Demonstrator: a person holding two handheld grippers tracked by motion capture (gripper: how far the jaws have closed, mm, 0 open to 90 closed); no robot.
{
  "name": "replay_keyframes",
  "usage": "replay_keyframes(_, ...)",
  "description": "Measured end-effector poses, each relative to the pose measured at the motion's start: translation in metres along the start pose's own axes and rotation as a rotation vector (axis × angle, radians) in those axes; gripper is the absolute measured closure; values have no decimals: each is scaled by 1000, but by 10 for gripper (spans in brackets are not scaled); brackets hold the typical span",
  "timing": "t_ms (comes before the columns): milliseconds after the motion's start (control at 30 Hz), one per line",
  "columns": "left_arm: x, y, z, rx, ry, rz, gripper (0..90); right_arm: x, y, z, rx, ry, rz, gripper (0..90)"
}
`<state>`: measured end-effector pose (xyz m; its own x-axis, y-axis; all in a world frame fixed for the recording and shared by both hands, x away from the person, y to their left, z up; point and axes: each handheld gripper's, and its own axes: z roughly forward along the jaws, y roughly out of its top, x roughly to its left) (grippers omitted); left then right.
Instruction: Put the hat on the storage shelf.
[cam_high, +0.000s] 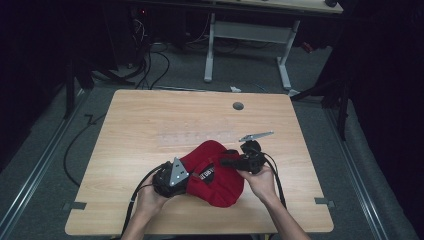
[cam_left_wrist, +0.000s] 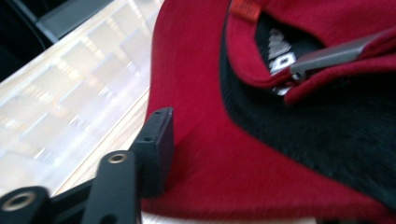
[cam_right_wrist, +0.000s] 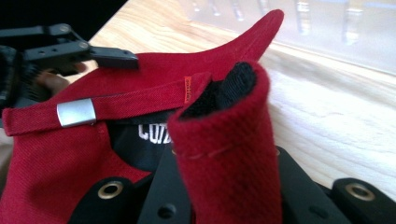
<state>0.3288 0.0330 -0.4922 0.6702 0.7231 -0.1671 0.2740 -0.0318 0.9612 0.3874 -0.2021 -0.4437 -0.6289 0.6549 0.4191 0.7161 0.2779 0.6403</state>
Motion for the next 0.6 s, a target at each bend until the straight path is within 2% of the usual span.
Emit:
replay_keyframes(167,2,3,-5,-6,-22,-12,532,-1,0,2,-2,11,1,834)
replay_keyframes(233,2,6,-8,-7,-44,-26,574,-3,-2,1,-8,33,2,822)
replay_keyframes(300,-1,8,-11,4,-68,-21,633,-5,-3,0,-22,48,11,798)
replay_keyframes(433,-4,11,-13,10,-97,-24,731,-6,-3,0,-31,49,6,749)
replay_keyframes(533,-11,15,-18,27,-113,15,764,-8,-2,-1,-38,65,5,735)
replay_keyframes(567,-11,15,-18,27,-113,15,775,-8,-2,-1,-38,65,5,735)
replay_keyframes(600,-14,18,-21,31,-119,29,784,-8,-2,-2,-45,75,9,707)
